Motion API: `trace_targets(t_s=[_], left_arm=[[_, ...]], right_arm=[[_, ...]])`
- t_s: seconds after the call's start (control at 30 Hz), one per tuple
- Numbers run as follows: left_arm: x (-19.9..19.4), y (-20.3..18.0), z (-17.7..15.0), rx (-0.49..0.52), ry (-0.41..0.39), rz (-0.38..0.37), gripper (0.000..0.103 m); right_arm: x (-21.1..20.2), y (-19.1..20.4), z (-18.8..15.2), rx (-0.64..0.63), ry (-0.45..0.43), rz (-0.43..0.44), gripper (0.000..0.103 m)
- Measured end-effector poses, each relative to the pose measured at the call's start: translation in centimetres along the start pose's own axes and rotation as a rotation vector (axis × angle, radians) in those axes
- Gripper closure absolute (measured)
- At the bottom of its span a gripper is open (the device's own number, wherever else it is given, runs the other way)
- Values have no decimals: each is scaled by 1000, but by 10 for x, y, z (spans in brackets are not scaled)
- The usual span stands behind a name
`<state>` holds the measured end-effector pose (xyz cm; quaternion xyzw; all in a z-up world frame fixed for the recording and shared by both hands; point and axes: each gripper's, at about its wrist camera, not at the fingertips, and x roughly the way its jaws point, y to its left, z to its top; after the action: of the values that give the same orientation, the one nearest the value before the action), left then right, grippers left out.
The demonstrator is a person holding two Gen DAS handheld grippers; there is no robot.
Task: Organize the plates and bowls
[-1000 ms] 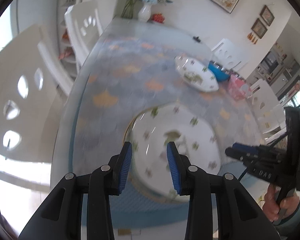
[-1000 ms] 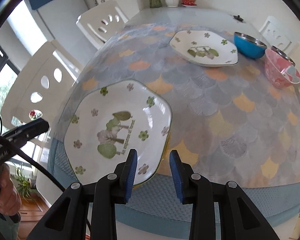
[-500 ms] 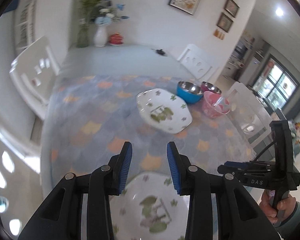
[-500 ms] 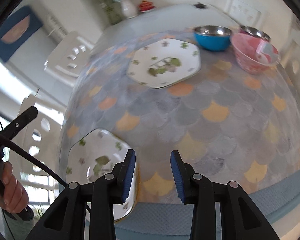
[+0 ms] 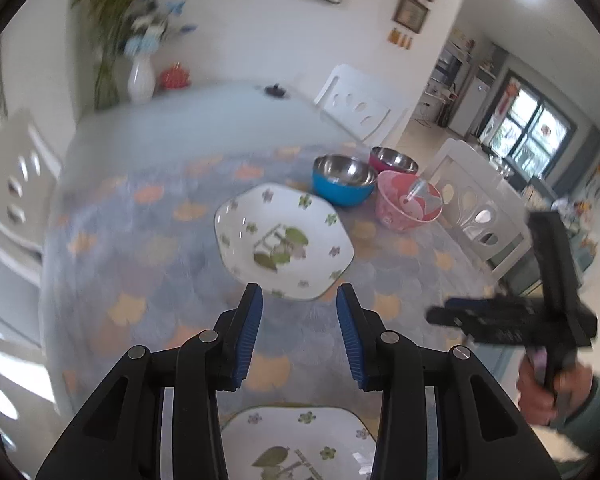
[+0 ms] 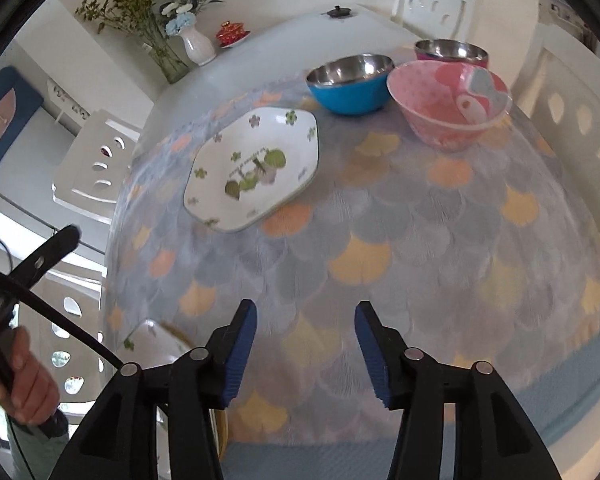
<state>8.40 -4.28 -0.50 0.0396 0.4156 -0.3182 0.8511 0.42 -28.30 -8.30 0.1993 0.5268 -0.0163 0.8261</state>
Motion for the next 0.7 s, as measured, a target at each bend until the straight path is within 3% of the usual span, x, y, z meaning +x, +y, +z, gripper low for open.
trace_targets(t_s=[0.07,0.2,0.3,0.37,0.4,0.47,0.7], left_arm=[[6,-10,8,42,27,50,54],[34,-9,18,33,87,105,51],[64,12,25,-123,118,2,51],[87,37,26,-302,127,-117,52],[94,46,27,-349,122,-126,53],[105,54,30,-375,112,-111,53],[159,76,28,-422,190,21,57]], right_arm=[[7,-3,15,-10,1,38,53],[29,-14,47,3,6,62,52],[43,-22,72,18,6,82,52],[55,-24,90,11,5,73,52],[59,-25,96,7,7,75,52],[72,-25,113,-11,14,74,52],[118,-23,140,-83,28,47,52]])
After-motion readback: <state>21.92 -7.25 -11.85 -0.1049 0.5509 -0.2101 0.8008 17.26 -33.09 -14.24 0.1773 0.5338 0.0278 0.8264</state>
